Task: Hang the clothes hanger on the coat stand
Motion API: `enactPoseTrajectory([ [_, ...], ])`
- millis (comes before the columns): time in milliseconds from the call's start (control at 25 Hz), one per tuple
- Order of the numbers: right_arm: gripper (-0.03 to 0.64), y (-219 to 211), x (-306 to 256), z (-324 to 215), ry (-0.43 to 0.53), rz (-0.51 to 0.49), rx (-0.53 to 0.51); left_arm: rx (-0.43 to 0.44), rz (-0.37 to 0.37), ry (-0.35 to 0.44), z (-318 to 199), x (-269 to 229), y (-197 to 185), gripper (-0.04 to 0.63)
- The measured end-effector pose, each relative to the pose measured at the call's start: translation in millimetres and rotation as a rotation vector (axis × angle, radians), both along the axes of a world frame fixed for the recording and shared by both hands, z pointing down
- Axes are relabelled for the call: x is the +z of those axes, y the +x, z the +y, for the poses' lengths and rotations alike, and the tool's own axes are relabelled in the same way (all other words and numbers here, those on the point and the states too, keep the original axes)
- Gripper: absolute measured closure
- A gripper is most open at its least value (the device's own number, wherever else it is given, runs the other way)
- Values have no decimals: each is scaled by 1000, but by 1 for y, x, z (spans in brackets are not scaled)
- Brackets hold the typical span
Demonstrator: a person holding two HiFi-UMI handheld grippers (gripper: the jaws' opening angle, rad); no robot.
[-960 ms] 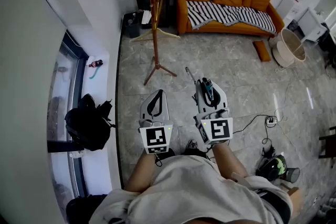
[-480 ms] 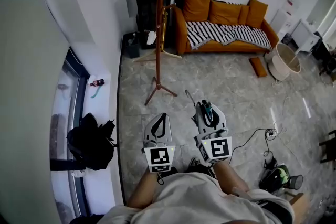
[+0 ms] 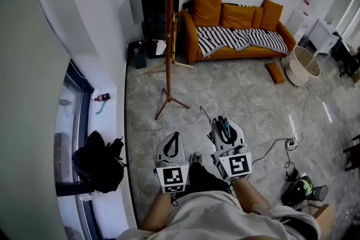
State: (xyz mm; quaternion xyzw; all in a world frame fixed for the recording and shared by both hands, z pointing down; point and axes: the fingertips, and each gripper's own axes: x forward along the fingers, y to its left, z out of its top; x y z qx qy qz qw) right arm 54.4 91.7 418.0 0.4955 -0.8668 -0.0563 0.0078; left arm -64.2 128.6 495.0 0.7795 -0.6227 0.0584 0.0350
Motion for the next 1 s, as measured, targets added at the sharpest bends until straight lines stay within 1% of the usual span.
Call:
enactPoseTrajectory([
  [200, 566, -6, -1, -38, 18, -26, -16, -28, -23, 16, -27, -3, -9, 586],
  [360, 566, -16, -11, -76, 44, -56, -49, -43, -57, 12, -68, -9, -18, 586],
  [480, 566, -16, -20, -109, 49, -78, -74, -48, -76, 15, -102, -17, -15, 586],
  [600, 566, -9, -26, -143, 45, -98, -87, -50, -100, -5, -134, -19, -5, 586],
  [720, 566, -3, -22, -168, 21, -124, -94, -40, -119, -31, -155, -18, 4, 586],
  [920, 566, 13, -16, -206, -8, -170, -99, -39, -112, -61, -198, -16, 16, 586],
  [1000, 566, 21, -12, -217, -20, -189, -107, -45, -115, -85, -214, -11, 21, 586],
])
